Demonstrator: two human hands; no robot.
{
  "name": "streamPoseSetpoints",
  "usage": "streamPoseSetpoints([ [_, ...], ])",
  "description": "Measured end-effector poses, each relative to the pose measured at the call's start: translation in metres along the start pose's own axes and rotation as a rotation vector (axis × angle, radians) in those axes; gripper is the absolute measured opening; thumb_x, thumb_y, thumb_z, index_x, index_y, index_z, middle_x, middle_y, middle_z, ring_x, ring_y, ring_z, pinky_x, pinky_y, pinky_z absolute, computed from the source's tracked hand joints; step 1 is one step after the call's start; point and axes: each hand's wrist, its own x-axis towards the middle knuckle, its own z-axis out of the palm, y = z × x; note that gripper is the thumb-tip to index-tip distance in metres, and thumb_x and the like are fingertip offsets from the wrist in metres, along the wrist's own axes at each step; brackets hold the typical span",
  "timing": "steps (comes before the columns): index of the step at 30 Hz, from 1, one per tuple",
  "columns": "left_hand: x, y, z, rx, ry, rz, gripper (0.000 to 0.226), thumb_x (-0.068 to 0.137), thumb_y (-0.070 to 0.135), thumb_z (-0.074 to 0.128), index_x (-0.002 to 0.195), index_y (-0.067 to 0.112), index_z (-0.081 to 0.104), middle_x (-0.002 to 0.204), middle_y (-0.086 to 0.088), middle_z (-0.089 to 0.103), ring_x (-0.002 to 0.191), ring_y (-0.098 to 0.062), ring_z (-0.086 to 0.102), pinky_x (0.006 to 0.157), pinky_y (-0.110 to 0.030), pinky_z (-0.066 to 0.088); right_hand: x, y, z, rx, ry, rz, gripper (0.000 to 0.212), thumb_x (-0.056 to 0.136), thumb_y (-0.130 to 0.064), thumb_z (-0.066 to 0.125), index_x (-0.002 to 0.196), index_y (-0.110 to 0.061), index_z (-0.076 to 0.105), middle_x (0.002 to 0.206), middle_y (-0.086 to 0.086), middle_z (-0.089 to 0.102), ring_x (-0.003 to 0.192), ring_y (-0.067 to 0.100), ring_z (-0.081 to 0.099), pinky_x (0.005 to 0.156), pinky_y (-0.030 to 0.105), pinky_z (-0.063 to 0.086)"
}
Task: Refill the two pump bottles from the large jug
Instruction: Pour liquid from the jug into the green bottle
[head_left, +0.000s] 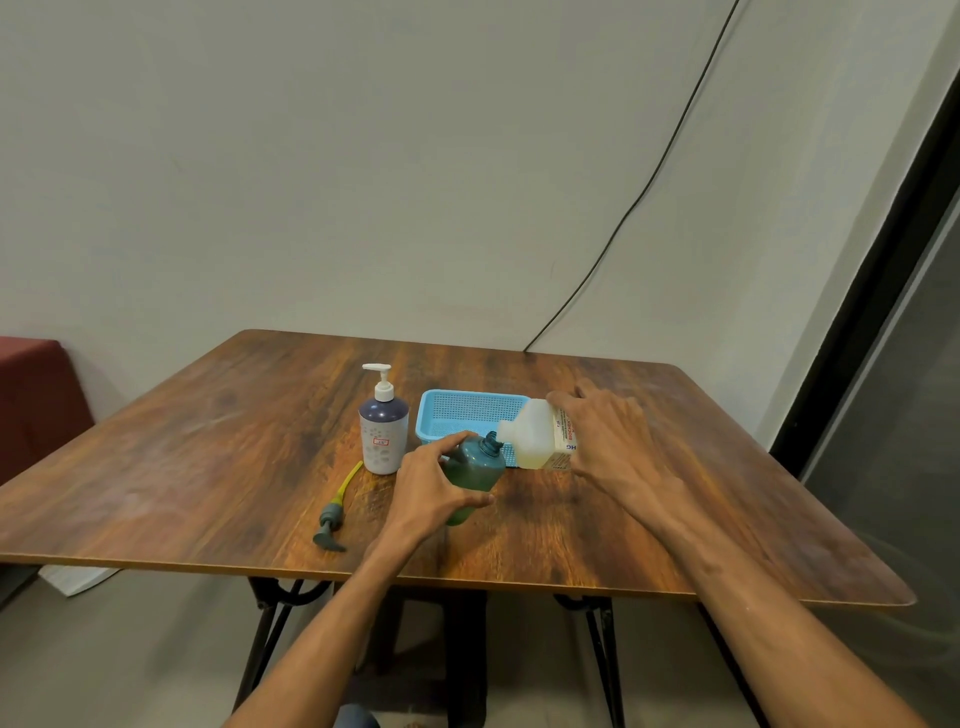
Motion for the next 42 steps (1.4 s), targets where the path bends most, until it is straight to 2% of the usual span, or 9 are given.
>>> streamPoseSetpoints([
  [3,0.0005,0.0,-0.0002,0.007,-0.001,0.004,0.084,0.061,0.028,0.092,0.135,0.026,0.054,0.126,0.003,0.06,0.103,-0.007,0.055,0.072,-0.008,0.045,0.0013,-0.0001,0.0001,-0.011,0.013,-0.007,0.065,0.073,-0.031,0.08,0.133,-0.031,0.053,0.108,-0.001,0.052,0.1,0.024,0.058,0.076,0.036,0.035],
  [8,0.0005,-0.0004,-0.0002,0.017,-0.001,0.007,0.084,0.061,0.029,0.091,0.136,0.026,0.054,0.126,0.004,0.059,0.101,-0.005,0.053,0.069,-0.006,0.043,0.0023,-0.001,-0.0007,-0.022,0.01,-0.008,0.066,0.074,-0.033,0.08,0.134,-0.031,0.052,0.111,-0.001,0.052,0.102,0.024,0.058,0.082,0.039,0.041],
  [13,0.001,-0.0002,-0.0001,0.025,0.007,0.008,0.083,0.061,0.03,0.092,0.135,0.027,0.054,0.125,0.004,0.06,0.102,-0.005,0.053,0.071,-0.004,0.04,0.0022,0.0,0.0019,-0.008,0.014,-0.006,0.066,0.072,-0.035,0.08,0.132,-0.033,0.053,0.107,-0.002,0.052,0.099,0.022,0.058,0.077,0.038,0.042],
  [22,-0.0001,-0.0037,0.0012,0.019,-0.007,0.003,0.083,0.063,0.028,0.091,0.137,0.025,0.052,0.128,0.002,0.059,0.105,-0.007,0.052,0.071,-0.006,0.041,0.0006,-0.0003,0.0068,0.006,-0.006,0.005,0.07,0.074,-0.037,0.08,0.137,-0.032,0.05,0.111,-0.002,0.053,0.103,0.021,0.057,0.087,0.044,0.049],
  [30,0.0,-0.0025,0.0023,0.015,-0.001,0.001,0.084,0.063,0.028,0.091,0.137,0.025,0.052,0.128,0.003,0.058,0.106,-0.006,0.052,0.074,-0.006,0.041,-0.0002,0.0014,0.0044,-0.014,-0.019,0.006,0.069,0.074,-0.032,0.079,0.136,-0.032,0.05,0.111,-0.001,0.052,0.103,0.023,0.058,0.085,0.041,0.046],
  [35,-0.0001,-0.0027,0.0032,0.01,0.003,0.0,0.085,0.061,0.03,0.091,0.137,0.028,0.052,0.127,0.004,0.058,0.108,-0.009,0.052,0.087,-0.022,0.05,0.0001,0.0011,0.0039,-0.01,-0.009,0.007,0.067,0.074,-0.032,0.079,0.135,-0.031,0.051,0.111,-0.001,0.053,0.101,0.023,0.058,0.084,0.04,0.044],
  [42,0.0002,-0.0012,0.0039,-0.011,0.002,0.001,0.084,0.061,0.028,0.092,0.136,0.025,0.053,0.128,0.002,0.059,0.107,-0.009,0.054,0.085,-0.017,0.048,-0.0012,0.0015,0.0012,0.02,-0.029,0.011,0.069,0.076,-0.034,0.079,0.137,-0.03,0.049,0.116,0.0,0.053,0.105,0.022,0.057,0.085,0.038,0.041],
])
